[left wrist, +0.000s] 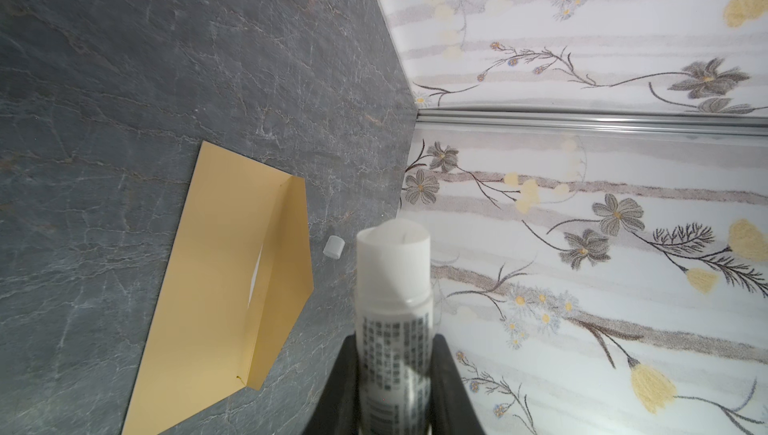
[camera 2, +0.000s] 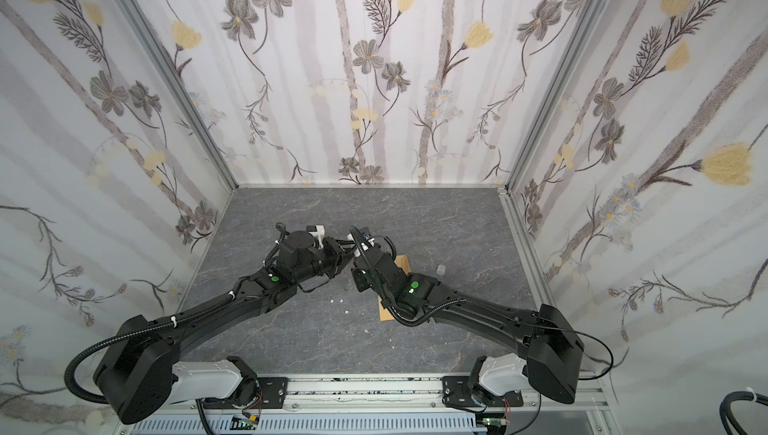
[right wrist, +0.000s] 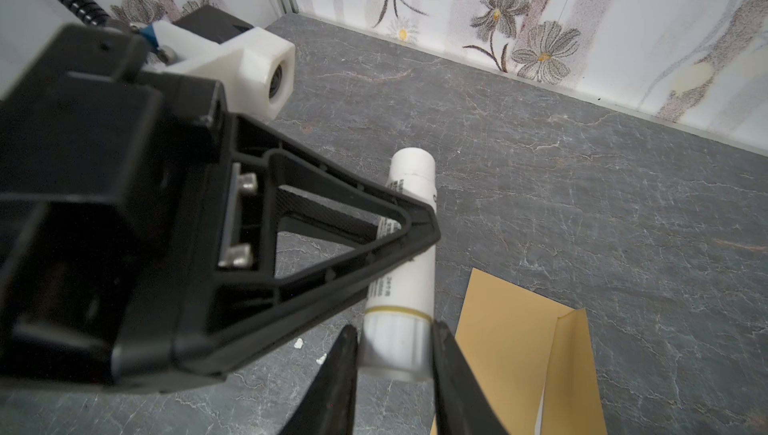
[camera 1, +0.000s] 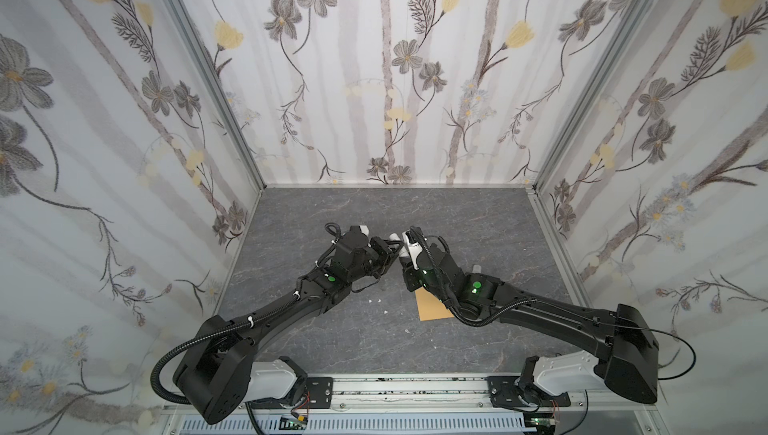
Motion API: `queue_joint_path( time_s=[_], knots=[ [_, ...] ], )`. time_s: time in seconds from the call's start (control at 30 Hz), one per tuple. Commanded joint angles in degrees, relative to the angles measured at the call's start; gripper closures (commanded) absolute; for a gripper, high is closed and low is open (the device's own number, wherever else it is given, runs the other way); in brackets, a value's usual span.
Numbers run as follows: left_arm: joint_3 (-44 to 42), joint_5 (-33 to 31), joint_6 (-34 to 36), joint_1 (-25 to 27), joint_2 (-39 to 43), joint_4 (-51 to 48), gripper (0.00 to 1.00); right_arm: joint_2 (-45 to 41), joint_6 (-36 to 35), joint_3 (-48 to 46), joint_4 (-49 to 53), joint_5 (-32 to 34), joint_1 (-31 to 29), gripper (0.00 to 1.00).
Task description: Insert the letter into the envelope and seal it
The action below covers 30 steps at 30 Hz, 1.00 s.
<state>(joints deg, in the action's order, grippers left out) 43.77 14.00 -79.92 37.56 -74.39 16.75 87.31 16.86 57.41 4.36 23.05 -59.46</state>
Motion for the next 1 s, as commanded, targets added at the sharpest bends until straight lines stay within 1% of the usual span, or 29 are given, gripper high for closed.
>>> queue_joint_path(
  time_s=[0.0, 0.13, 0.37, 0.53, 0.7, 0.73, 0.83, 0.87, 0.97],
  knots=[
    [0.59, 0.92, -0.37, 0.15, 0.38, 1.79, 1.0, 0.24, -0.04, 0.62, -3.56, -1.66, 0.35, 0.82],
    [-0.24, 0.79, -0.73, 0.59, 0.63, 3.19, 1.0, -0.44, 2.6, 0.39, -4.91, -5.91, 1.53, 0.83],
    [-2.71, 0.42, -1.74, 2.23, 0.27, 8.53, 1.0, -3.22, 12.1, -3.04, -13.04, -19.25, 5.71, 0.82],
    [-4.03, -1.43, -1.52, 3.72, 0.53, 11.63, 1.0, -4.8, 21.36, -6.97, -20.4, -29.29, 9.71, 0.81],
    [-5.21, -3.11, -0.56, 5.38, 0.73, 15.64, 1.0, -6.08, 31.08, -10.26, -26.2, -34.9, 12.09, 0.81],
    [-5.48, -3.47, -0.5, 5.7, 0.7, 16.36, 1.0, -6.24, 33.13, -11.05, -27.67, -36.12, 14.13, 0.81],
    [-6.7, -4.05, -0.18, 6.53, 0.91, 19.43, 1.0, -6.71, 40.44, -13.81, -34.54, -40.59, 16.62, 0.81],
    [-7.24, -4.25, -0.03, 6.79, 1.0, 20.67, 1.0, -6.71, 42.77, -16.38, -36.6, -41.87, 17.38, 0.81],
    [-8.62, -4.6, 0.35, 7.48, 1.37, 23.51, 1.0, -6.63, 47.63, -18.52, -41.08, -44.66, 18.91, 0.81]
  ],
)
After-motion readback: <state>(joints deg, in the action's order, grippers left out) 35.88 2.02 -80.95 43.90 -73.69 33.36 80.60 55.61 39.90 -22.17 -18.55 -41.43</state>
